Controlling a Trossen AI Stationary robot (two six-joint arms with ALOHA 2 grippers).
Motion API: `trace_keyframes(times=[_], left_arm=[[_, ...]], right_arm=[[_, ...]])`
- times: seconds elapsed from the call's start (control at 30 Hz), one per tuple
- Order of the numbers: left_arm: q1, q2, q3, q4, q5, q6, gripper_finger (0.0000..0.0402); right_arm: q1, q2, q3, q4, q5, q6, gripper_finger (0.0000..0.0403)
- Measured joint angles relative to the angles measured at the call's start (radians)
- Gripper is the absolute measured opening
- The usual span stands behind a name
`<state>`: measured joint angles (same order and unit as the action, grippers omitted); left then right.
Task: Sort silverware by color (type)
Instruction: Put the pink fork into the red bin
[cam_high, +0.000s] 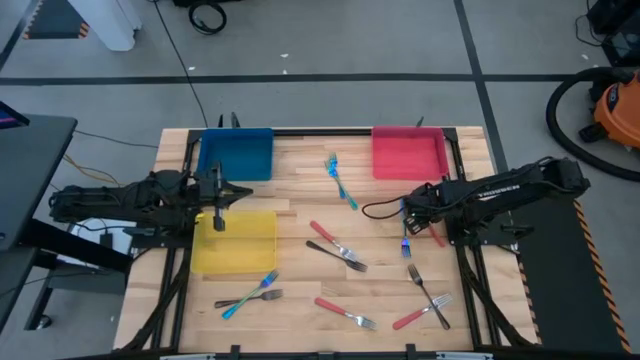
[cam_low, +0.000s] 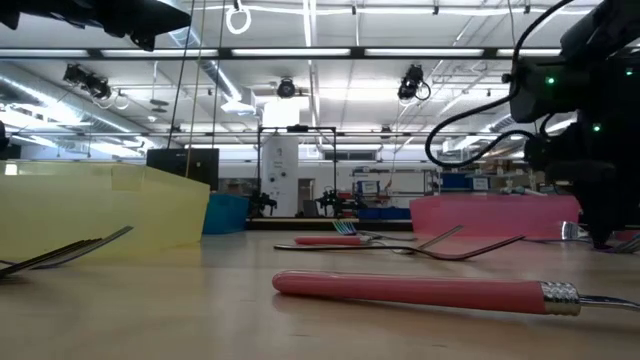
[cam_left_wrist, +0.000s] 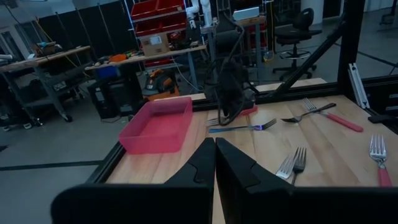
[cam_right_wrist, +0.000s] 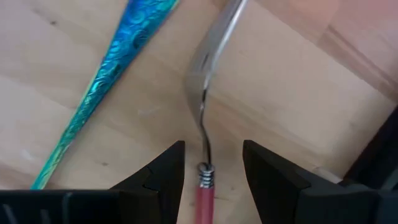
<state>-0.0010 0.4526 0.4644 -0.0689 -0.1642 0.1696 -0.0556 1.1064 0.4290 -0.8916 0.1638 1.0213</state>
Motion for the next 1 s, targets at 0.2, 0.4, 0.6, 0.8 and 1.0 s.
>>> trace_keyframes(times=[0.2,0.4,0.6,0.8,1.0], left_arm=[[0.000,0.000,0.000,0.000,0.000,0.000,0.0016],[0.000,0.000,0.000,-0.004,0.000,0.000,0.0016],[0.000,0.000,0.000,-0.007,0.000,0.000,0.0016],[0.000,0.000,0.000,-0.010,0.000,0.000,0.0016],[0.000,0.000,0.000,-0.010,0.000,0.000,0.0016]], right_arm=[[-0.020,0.033,0.004,0.010,-0.008,-0.002,0.0128],[-0.023,0.037,0.003,0.045,-0.017,-0.050,0.0064],[-0.024,0.036,0.004,0.056,0.003,-0.098,0.0010],[-0.044,0.041,0.027,0.039,0.000,-0.137,0.0011],[-0.096,0.040,0.134,0.003,0.000,-0.266,0.0008]])
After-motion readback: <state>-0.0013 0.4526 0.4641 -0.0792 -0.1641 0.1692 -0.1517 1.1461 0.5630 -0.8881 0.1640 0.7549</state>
